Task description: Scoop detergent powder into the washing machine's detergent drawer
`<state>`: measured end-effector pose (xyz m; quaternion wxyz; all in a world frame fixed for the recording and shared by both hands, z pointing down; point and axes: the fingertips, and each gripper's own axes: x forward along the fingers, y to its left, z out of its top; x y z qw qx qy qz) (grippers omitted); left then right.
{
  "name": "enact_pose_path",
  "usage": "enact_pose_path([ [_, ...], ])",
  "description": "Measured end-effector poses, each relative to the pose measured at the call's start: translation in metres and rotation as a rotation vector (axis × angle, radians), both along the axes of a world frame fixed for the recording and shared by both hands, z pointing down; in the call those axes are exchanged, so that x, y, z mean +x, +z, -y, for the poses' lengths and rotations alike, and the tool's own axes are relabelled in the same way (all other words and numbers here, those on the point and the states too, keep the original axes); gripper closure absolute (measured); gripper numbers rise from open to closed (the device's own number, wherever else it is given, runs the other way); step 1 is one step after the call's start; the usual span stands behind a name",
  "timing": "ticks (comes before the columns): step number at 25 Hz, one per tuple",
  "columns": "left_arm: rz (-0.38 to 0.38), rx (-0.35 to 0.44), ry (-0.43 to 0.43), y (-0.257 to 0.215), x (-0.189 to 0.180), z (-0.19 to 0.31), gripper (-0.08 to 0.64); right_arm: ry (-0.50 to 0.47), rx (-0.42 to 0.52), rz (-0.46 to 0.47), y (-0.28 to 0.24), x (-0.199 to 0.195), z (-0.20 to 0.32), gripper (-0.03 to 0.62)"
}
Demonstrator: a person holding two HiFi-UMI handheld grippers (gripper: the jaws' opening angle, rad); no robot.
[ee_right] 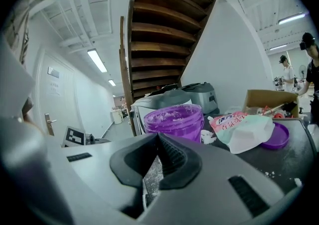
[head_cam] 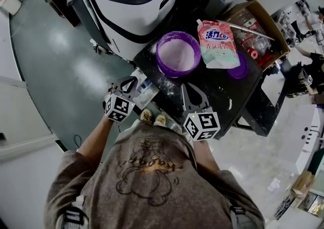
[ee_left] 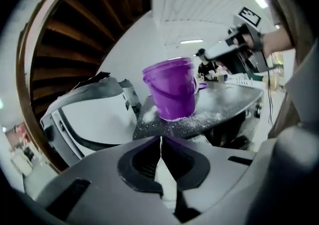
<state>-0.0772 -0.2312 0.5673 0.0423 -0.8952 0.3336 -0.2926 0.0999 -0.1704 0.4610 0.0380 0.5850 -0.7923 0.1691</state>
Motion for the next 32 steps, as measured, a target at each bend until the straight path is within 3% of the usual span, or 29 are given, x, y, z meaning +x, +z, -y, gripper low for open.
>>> enact_pose_path([
  [5, -0.29, -0.184, -0.173, -0.019, -0.015, 0.012, 0.537, 0.012, 0.006, -0.004, -0.002, 0.005, 0.0, 0.591],
  [15, -0.571, -0.274, -0.235, -0.071, -0.019, 0.022, 0.537, 0.04, 0.021, -0.005, -0.007, 0.015, 0.001, 0.591],
  [27, -0.701, -0.2, -0.164, -0.14, 0.012, 0.031, 0.537, 0.136, 0.051, -0.018, -0.021, 0.05, -0.005, 0.591],
  [32, -0.699, -0.135, -0.106, -0.162, 0.03, 0.027, 0.537, 0.172, 0.058, -0.021, -0.021, 0.06, -0.009, 0.591],
])
